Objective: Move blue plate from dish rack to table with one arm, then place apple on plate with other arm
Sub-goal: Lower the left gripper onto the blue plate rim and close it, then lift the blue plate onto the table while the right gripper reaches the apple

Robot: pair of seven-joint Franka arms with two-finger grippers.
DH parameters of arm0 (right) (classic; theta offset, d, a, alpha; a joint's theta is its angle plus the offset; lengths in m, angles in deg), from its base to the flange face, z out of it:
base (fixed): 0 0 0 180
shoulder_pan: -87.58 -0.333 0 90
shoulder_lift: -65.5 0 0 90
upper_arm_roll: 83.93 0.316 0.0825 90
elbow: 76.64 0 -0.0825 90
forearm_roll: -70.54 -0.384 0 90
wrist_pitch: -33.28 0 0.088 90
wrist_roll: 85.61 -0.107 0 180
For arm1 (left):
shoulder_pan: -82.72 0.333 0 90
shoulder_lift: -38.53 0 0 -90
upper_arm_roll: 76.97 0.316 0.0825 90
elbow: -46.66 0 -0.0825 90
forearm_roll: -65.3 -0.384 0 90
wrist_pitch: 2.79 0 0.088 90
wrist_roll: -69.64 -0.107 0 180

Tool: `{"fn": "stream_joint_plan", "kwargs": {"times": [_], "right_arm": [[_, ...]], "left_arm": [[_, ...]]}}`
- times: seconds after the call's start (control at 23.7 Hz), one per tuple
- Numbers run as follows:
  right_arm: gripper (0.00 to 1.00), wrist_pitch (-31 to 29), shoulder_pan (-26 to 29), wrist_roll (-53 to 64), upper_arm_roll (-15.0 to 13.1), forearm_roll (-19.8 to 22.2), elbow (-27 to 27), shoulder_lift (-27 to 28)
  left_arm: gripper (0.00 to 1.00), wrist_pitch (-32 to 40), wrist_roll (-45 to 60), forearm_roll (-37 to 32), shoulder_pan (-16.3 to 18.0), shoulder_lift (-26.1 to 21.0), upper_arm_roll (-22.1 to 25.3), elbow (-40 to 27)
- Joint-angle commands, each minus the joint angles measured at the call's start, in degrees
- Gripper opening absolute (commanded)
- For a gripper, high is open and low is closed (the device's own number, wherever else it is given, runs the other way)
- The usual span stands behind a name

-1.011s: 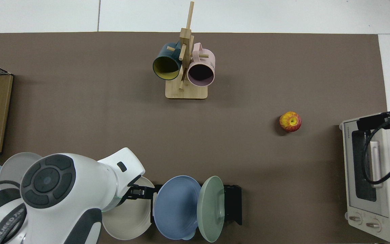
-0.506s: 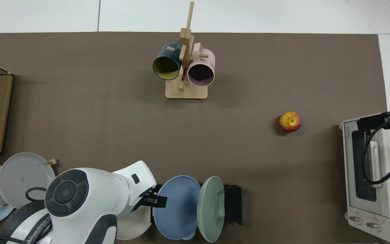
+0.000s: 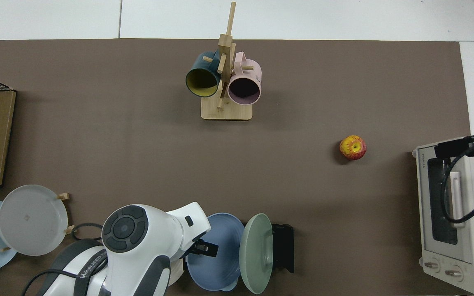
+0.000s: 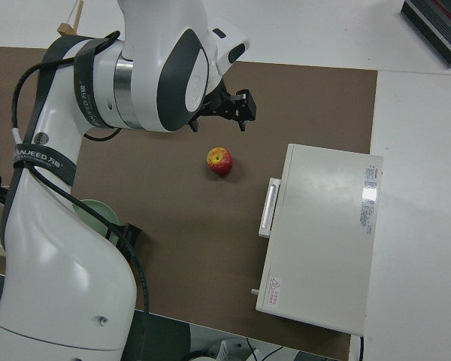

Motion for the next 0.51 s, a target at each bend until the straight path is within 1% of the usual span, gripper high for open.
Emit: {"fn": "stream_joint_plan", "kwargs": {"times": [0.0,0.13,0.17,0.38,0.42,0.46], "right_arm": [[1.0,-0.82,0.85,-1.04,0.49,0.01,-0.59,-0.66],[1.0,-0.82,0.85,-1.04,0.49,0.01,-0.59,-0.66],[1.0,-0.82,0.85,-1.04,0.49,0.01,-0.59,-0.66],[1.0,-0.82,0.85,-1.04,0.49,0.01,-0.59,-0.66],[1.0,-0.82,0.77,-1.04,0.49,0.01,-0.59,-0.66],[1.0,-0.82,0.68,-1.04,0.49,0.01,-0.59,-0.66]], "left_arm": [[1.0,-1.46,-0.57,2.51,0.03,0.53,-1.18,-1.31],[0.99,-1.2,1.79,2.86,0.03,0.53,-2.49,-1.31],[0.94,-1.55,2.68,2.86,0.03,0.53,-2.76,-1.23],[0.47,-0.85,3.65,2.86,0.12,0.53,-2.85,-1.14],[0.39,-0.85,3.74,2.78,0.12,0.53,-2.76,-1.05],[0.33,-0.85,3.83,2.78,0.21,0.53,-2.76,-0.96]]}}
